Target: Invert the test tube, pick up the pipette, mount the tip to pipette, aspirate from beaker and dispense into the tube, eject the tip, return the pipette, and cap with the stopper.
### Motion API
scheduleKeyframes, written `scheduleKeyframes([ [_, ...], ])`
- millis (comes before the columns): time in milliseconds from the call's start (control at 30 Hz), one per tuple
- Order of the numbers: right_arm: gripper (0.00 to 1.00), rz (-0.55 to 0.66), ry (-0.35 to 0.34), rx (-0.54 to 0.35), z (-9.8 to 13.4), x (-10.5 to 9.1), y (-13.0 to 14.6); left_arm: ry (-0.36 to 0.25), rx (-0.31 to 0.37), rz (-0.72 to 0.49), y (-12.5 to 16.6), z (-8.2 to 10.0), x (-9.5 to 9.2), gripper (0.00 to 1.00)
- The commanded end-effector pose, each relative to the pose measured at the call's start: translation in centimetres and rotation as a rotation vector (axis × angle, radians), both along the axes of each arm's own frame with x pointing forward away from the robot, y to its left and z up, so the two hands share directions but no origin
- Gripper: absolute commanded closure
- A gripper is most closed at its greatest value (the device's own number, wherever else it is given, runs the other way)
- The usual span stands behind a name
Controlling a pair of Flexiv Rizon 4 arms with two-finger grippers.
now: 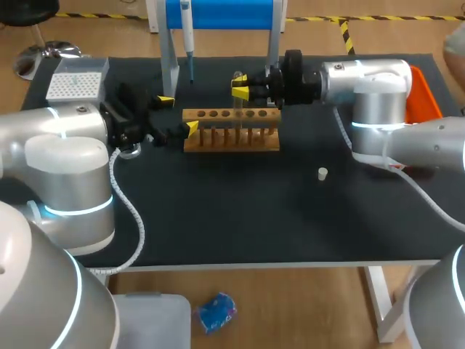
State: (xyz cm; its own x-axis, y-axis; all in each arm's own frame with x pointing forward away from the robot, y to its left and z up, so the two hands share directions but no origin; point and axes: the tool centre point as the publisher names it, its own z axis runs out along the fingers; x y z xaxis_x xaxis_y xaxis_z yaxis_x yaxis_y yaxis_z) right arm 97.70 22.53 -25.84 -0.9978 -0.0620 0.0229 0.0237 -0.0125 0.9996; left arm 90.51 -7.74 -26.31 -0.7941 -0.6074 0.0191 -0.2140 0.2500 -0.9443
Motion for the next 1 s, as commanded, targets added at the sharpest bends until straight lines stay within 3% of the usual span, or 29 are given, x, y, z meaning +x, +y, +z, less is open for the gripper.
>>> scheduleKeyframes([
  [33, 1.0, -0.009, -0.002, -0.011, 0.7, -0.4, 0.0, -0.004, -0.002, 0.003, -0.1, -0.1, 0.0, 0.0],
  [367, 1.0, -0.016, -0.017, -0.012, 1.9, -0.8, 0.0, -0.004, -0.002, 0.003, -0.1, -0.1, 0.0, 0.0],
  [567, 1.0, -0.03, 0.011, 0.012, 2.9, -0.9, -0.2, -0.004, -0.002, 0.003, -0.1, -0.1, 0.0, 0.0],
  [1000, 1.0, -0.041, -0.021, 0.013, 5.0, -1.0, -0.4, -0.004, -0.002, 0.003, -0.1, -0.1, 0.0, 0.0],
])
